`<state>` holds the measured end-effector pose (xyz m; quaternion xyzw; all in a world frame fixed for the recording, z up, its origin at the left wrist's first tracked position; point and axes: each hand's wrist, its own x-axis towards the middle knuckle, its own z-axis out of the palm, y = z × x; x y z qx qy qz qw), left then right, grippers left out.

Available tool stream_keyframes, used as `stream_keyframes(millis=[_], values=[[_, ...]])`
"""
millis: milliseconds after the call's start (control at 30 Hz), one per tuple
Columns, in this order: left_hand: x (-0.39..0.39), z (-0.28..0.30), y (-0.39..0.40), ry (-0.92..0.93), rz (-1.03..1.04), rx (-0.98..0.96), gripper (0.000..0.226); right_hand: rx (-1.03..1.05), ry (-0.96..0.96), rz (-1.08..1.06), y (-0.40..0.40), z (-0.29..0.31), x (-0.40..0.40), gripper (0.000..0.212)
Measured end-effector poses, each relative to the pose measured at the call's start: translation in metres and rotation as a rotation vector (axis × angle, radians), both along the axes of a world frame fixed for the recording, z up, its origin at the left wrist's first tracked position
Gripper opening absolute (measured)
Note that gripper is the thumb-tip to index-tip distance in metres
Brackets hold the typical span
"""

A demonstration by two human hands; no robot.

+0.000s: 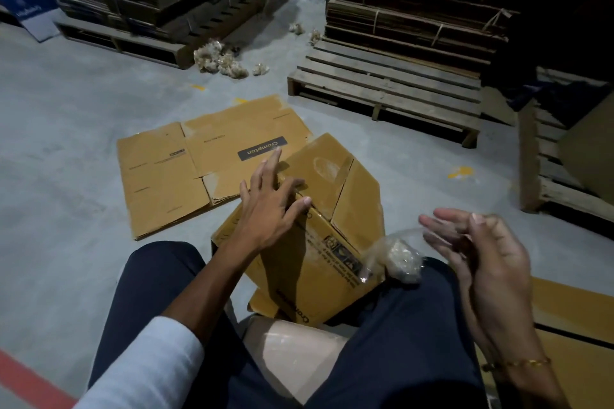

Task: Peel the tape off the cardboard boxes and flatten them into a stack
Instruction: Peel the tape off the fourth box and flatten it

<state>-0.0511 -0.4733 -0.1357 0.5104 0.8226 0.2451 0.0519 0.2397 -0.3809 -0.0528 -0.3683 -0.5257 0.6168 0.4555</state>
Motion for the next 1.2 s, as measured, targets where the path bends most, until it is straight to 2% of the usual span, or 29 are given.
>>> stream_keyframes(millis=[167,267,400,500,633,733,833,1000,1133,1200], values=[[0.003,-0.008,-0.012,0.000,0.003,-0.024,0.062,-0.015,-0.130,0.061,-0.004,-0.018,0.001,0.032],[0.003,-0.013,-0.019,0.010,-0.001,-0.024,0.063,-0.017,-0.176,0.123,-0.004,-0.026,-0.002,0.046],[0.002,-0.011,-0.017,0.005,0.008,-0.031,0.061,0.163,-0.535,0.301,0.002,-0.041,-0.016,0.051],[-0.001,-0.005,-0.016,0.000,0.028,-0.042,0.064,0.271,-0.675,0.420,0.007,-0.054,-0.032,0.073],[-0.011,-0.001,-0.017,0.023,0.044,-0.070,0.061,0.399,-0.849,0.514,0.007,-0.068,-0.060,0.089],[-0.022,-0.003,-0.018,0.027,0.079,-0.087,0.052,0.425,-0.850,0.514,0.005,-0.086,-0.075,0.085],[-0.027,-0.012,-0.023,0.003,0.199,-0.074,0.053,0.411,-0.816,0.469,0.008,-0.097,-0.084,0.077],[0.001,-0.025,-0.031,-0.208,0.433,0.087,0.067,0.395,-0.765,0.496,0.005,-0.100,-0.095,0.068],[0.038,-0.038,-0.038,-0.346,0.456,0.048,0.084,0.380,-0.700,0.511,0.004,-0.103,-0.095,0.065],[0.041,-0.043,-0.040,-0.410,0.463,0.016,0.089,0.280,-0.618,0.473,0.006,-0.100,-0.094,0.060]])
